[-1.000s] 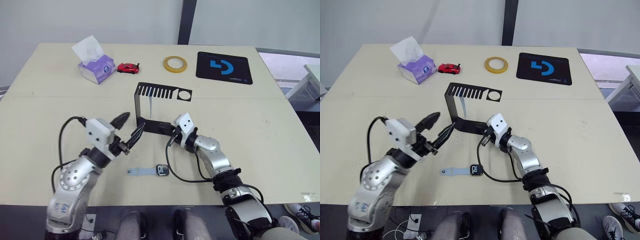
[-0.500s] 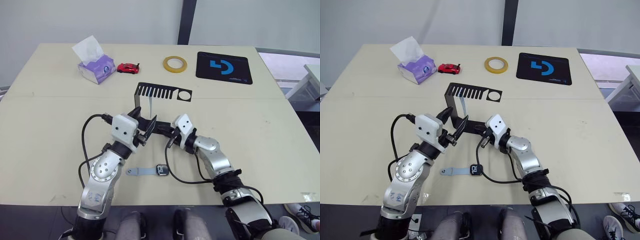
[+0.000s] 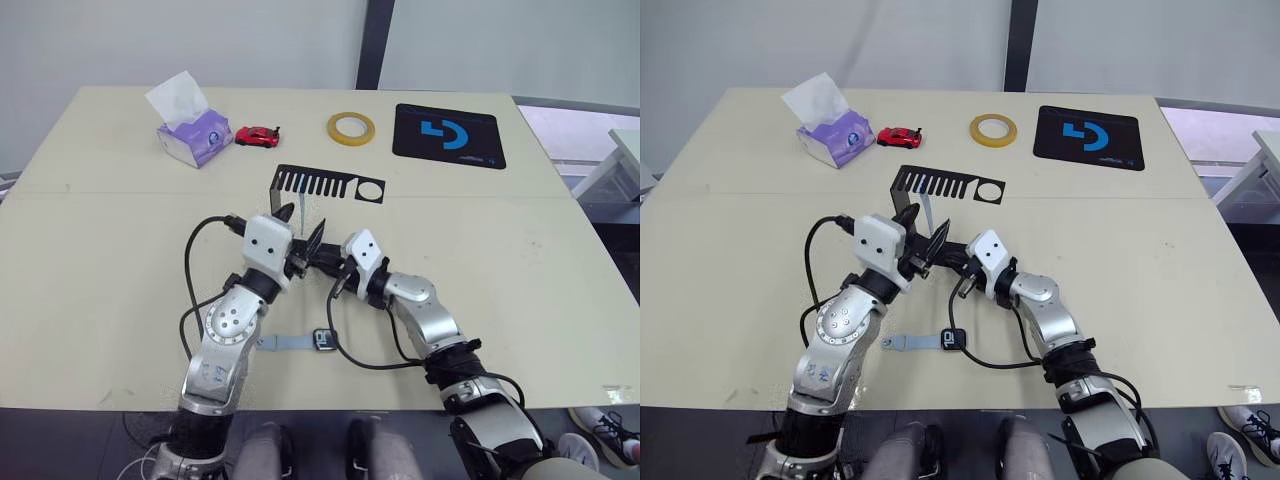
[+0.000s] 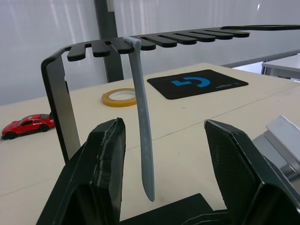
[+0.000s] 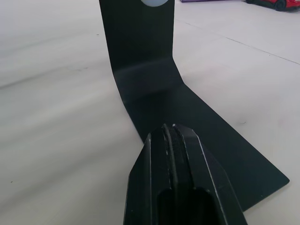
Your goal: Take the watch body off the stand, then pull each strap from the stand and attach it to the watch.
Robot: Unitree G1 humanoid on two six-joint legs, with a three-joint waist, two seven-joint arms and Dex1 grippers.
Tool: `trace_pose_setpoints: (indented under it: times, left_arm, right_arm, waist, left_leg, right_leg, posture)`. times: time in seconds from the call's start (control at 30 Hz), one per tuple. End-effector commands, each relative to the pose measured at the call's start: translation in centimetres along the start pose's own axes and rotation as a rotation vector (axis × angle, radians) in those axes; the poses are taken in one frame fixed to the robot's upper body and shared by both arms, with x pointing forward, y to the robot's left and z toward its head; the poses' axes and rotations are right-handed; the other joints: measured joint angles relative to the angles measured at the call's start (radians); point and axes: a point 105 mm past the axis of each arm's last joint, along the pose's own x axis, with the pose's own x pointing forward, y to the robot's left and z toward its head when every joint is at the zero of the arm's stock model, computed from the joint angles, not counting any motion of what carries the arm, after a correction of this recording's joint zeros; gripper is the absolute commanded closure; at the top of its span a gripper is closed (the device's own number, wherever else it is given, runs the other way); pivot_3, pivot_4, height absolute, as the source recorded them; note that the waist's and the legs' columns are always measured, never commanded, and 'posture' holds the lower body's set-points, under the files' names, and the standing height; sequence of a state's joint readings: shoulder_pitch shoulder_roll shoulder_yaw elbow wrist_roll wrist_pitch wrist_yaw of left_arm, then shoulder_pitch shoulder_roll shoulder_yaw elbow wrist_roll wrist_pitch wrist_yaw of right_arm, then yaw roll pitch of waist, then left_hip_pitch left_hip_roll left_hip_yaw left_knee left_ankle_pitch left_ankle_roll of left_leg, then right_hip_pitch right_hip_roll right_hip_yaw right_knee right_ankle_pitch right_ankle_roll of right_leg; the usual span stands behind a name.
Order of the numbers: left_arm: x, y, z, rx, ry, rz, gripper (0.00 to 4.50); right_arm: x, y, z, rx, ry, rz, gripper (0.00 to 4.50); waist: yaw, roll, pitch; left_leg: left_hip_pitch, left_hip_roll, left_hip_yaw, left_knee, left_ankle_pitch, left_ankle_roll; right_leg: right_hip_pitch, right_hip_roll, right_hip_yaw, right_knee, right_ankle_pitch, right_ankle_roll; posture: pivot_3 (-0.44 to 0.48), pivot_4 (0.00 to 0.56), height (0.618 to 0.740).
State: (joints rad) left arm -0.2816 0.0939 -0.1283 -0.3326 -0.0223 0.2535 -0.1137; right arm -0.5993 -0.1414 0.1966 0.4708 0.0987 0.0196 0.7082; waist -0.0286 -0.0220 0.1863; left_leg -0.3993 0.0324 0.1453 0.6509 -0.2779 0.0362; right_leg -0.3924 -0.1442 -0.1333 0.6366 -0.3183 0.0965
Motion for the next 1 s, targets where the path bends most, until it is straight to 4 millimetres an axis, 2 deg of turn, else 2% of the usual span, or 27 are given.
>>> trace_pose_setpoints:
  times: [0.03, 0.3, 0.63, 0.73, 0.87, 0.9, 1.0]
  left_arm:
    - [0.6, 0.2, 1.0, 0.019, -0.042, 0.017, 1.62]
    - [1.6, 0.3, 0.9, 0.016, -0.038, 0.025, 1.62]
    - [1.6, 0.0, 0.6, 0.012, -0.029, 0.023, 1.62]
    - [1.7, -0.1, 0.8, 0.026, -0.037, 0.029, 2.37]
    - [1.8, 0.2, 0.8, 0.034, -0.035, 0.046, 4.29]
    - [1.8, 0.2, 0.8, 0.034, -0.035, 0.048, 4.45]
    - [1.7, 0.3, 0.7, 0.034, -0.031, 0.05, 4.45]
  right_arm:
    - [-0.1, 0.9, -1.9, 0.034, 0.063, 0.023, 4.5]
    - [0.0, 1.0, -1.9, 0.037, 0.065, 0.019, 4.5]
    - [-0.1, 0.8, -1.9, 0.039, 0.069, 0.013, 4.5]
    - [-0.1, 0.8, -2.0, 0.04, 0.072, 0.017, 4.5]
    - [0.0, 0.8, -2.0, 0.043, 0.075, 0.019, 4.5]
    - [0.0, 0.8, -2.1, 0.043, 0.075, 0.019, 4.5]
    - [0.0, 0.9, -2.1, 0.045, 0.077, 0.021, 4.5]
  waist:
    - [0.001, 0.0, 0.0]
    - [0.0, 0.0, 0.0]
    - [0.0, 0.0, 0.0]
    - [0.0, 0.0, 0.0]
    - [0.0, 0.0, 0.0]
    - [0.0, 0.0, 0.0]
    - [0.0, 0.0, 0.0]
  left_leg:
    - [0.0, 0.0, 0.0, 0.0, 0.0, 0.0]
    - [0.0, 0.0, 0.0, 0.0, 0.0, 0.0]
    - [0.0, 0.0, 0.0, 0.0, 0.0, 0.0]
    - [0.0, 0.0, 0.0, 0.0, 0.0, 0.0]
    - [0.0, 0.0, 0.0, 0.0, 0.0, 0.0]
    - [0.0, 0.0, 0.0, 0.0, 0.0, 0.0]
    - [0.0, 0.0, 0.0, 0.0, 0.0, 0.0]
  right_leg:
    - [0.0, 0.0, 0.0, 0.0, 0.0, 0.0]
    - [0.0, 0.0, 0.0, 0.0, 0.0, 0.0]
    - [0.0, 0.0, 0.0, 0.0, 0.0, 0.0]
    - [0.0, 0.0, 0.0, 0.0, 0.0, 0.0]
    - [0.0, 0.0, 0.0, 0.0, 0.0, 0.0]
    - [0.0, 0.0, 0.0, 0.0, 0.0, 0.0]
    - [0.0, 0.0, 0.0, 0.0, 0.0, 0.0]
  posture:
    - [0.0, 0.15, 0.74]
    - [0.0, 0.15, 0.74]
    - [0.0, 0.15, 0.74]
    - [0.0, 0.15, 0.74]
    - [0.0, 0.15, 0.74]
    - [0.0, 0.15, 0.74]
    - [0.0, 0.15, 0.74]
